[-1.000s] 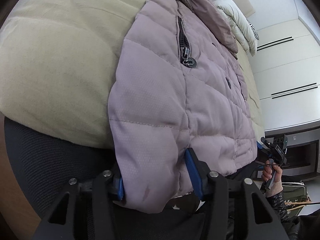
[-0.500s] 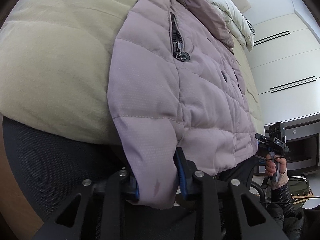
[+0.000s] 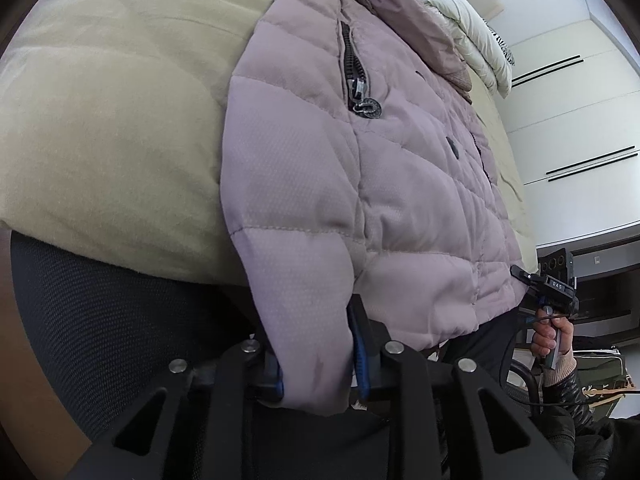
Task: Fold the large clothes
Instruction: 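Lift the side edge and fold it lengthwise over the coat with both grippers, then lay the folded edge down and open both grippers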
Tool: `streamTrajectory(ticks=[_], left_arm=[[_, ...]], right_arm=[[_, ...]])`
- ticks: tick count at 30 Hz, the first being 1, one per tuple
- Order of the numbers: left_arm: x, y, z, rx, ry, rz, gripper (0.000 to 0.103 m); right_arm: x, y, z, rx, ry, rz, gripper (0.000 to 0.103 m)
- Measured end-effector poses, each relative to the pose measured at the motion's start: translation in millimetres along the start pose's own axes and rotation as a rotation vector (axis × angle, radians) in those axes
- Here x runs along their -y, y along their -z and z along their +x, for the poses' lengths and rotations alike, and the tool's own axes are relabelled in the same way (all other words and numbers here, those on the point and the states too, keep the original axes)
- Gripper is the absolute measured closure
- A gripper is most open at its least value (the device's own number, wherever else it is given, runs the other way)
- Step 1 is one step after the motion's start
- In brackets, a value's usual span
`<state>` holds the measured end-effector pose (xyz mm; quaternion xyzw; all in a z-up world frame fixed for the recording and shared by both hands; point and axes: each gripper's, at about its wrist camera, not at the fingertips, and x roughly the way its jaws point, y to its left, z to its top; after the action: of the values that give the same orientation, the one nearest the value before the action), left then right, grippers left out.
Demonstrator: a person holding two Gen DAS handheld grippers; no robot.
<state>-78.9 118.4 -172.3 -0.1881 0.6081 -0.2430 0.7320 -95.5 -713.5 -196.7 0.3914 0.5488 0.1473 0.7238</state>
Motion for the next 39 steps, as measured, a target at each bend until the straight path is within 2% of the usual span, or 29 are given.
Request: streamTrajectory(ticks=[1, 3, 7, 11, 13, 16, 20, 23, 30, 33, 39], left_arm=[[3, 1, -2, 0.014, 0.0, 0.01, 0.088], [12, 4, -5, 0.035, -0.021, 0.054, 0.093], [21, 3, -15, 0.048, -0.011, 0.084, 0.094], [25, 7, -28, 0.042, 0.038, 0.087, 0.095], [24, 8, -41, 0.056, 0.127, 0.06, 0.095], [22, 6, -69, 0.131, 0.292, 0.006, 0.095], [20, -11, -96, 0.251, 0.413, -0.062, 0.095], [18, -29, -110, 0.343, 0.488, -0.104, 0.095], [29, -93, -135, 0.529, 0.57, -0.12, 0.095], [42, -133, -143, 0.575, 0.555, -0.074, 0.095], [55, -218, -147, 0.64, 0.52, -0.049, 0.095]], right_arm=[[0, 0, -1, 0.007, 0.001, -0.004, 0.088], [-1, 3, -2, 0.025, 0.011, -0.018, 0.091], [-13, 11, -6, 0.064, 0.056, -0.075, 0.096], [-31, 24, -15, 0.093, 0.072, -0.143, 0.096], [-40, 32, -22, 0.105, 0.077, -0.163, 0.097], [-53, 44, -41, 0.141, 0.045, -0.175, 0.097], [-77, 46, -70, 0.232, -0.01, -0.208, 0.097], [-100, 30, -84, 0.299, -0.035, -0.248, 0.097], [-162, -33, -110, 0.492, -0.039, -0.36, 0.098], [-185, -69, -116, 0.57, -0.031, -0.379, 0.098], [-230, -150, -112, 0.693, 0.071, -0.448, 0.098]])
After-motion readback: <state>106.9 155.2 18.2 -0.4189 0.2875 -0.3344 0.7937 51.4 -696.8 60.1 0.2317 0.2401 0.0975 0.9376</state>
